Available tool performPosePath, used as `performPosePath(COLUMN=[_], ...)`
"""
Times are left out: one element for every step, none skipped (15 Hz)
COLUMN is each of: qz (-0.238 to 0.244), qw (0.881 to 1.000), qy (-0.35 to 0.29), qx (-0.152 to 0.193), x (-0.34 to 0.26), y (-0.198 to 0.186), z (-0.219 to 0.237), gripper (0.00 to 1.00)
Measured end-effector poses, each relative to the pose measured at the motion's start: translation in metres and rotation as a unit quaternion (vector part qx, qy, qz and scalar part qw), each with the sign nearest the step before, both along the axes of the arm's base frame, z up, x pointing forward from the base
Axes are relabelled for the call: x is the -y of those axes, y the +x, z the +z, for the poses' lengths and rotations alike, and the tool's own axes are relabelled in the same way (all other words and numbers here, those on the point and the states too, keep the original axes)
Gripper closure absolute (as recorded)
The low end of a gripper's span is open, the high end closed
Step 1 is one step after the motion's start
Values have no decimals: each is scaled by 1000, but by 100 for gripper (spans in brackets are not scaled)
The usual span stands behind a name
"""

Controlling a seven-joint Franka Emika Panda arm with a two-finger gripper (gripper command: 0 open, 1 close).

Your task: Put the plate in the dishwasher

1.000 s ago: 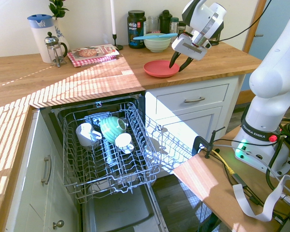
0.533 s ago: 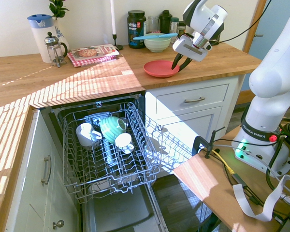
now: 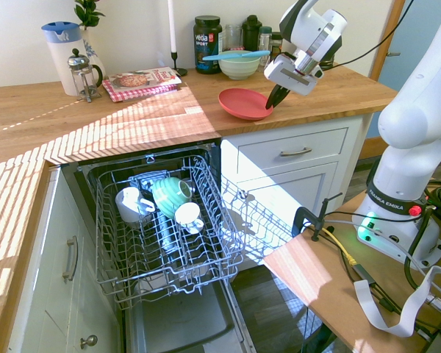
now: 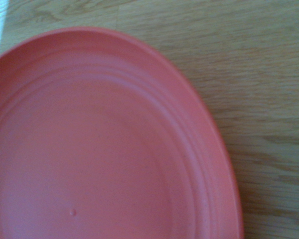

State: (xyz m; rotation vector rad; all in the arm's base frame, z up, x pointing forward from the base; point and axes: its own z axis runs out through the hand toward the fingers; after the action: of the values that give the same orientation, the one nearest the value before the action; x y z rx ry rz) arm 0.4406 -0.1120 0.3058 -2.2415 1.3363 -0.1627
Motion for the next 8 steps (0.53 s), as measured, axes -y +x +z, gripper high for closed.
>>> performPosePath(qz=[0, 3, 11, 22, 34, 46, 60, 77], qw=[1000, 1000, 1000, 999, 999, 997, 993, 988], qy=[0, -2, -10, -25, -43, -67, -96, -129], qx=[0, 1, 2, 0, -2, 2, 10, 18], x=[0, 0, -1, -2, -5, -10, -18, -30], y=[0, 0, 1, 2, 5, 11, 19, 29], z=[0, 1, 5, 10, 19, 37, 62, 94], gripper=[100, 100, 100, 100, 100, 100, 100, 100])
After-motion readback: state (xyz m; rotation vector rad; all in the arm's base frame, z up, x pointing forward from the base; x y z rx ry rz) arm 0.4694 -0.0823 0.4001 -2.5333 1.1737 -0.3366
